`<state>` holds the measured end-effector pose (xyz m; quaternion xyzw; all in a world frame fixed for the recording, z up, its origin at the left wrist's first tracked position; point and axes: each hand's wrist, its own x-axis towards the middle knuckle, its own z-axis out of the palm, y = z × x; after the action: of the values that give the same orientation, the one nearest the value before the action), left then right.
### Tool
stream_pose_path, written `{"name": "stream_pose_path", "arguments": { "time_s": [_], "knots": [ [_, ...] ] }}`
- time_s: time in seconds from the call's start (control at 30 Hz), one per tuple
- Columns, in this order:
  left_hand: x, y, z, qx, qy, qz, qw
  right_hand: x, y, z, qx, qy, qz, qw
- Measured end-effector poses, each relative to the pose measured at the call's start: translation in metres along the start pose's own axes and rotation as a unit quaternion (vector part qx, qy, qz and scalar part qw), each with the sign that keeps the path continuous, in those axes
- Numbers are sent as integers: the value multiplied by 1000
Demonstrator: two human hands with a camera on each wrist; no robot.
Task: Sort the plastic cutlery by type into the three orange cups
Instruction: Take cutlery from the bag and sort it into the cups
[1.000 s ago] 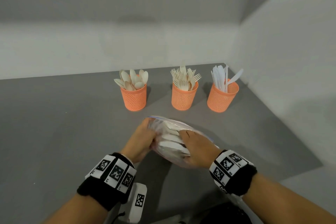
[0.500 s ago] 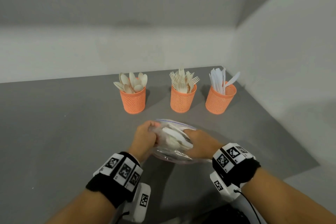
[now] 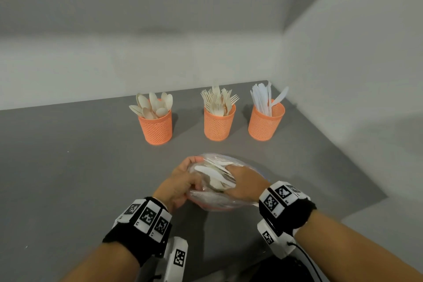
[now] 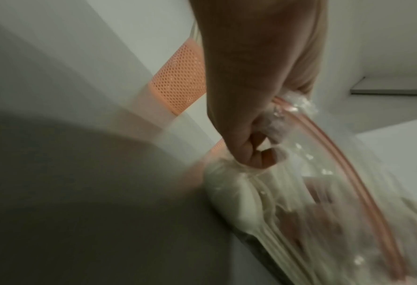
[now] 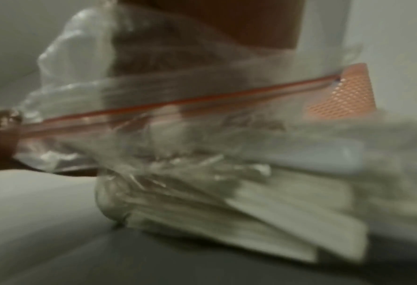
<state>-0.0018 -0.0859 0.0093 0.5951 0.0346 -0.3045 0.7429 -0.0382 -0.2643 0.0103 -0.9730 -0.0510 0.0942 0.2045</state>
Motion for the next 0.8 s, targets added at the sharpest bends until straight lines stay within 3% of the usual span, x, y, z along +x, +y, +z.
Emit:
{"name": "stream_pose_path", "arguments": {
  "time_s": [0.1, 0.2, 0.37, 0.47, 0.57, 0.63, 0.7, 0.8],
  "knots": [
    [-2, -1, -1, 57, 47, 24, 997, 0, -2, 7, -77, 36, -9, 996],
    [-3, 0, -5, 66, 83, 44, 993, -3, -3, 10, -76, 45, -44, 995],
    [-8, 8, -3, 121, 40, 94, 987, -8, -1, 8, -46, 38, -55, 997],
    [-10, 17, -5, 135, 53, 122, 982, -13, -7, -2, 88, 62, -44, 993],
    [-8, 13, -13, 216, 80, 179, 956, -17, -12, -19, 268, 80, -10, 960],
    [-9, 10, -13, 256, 76, 196, 943, -18, -12, -27, 318, 92, 9, 944],
    [-10, 9, -11, 282, 75, 209, 933, -17, -10, -30, 280, 68, 18, 957],
    [-10, 9, -7, 284, 84, 217, 930, -14, -5, -17, 148, -32, -5, 988]
  ]
}}
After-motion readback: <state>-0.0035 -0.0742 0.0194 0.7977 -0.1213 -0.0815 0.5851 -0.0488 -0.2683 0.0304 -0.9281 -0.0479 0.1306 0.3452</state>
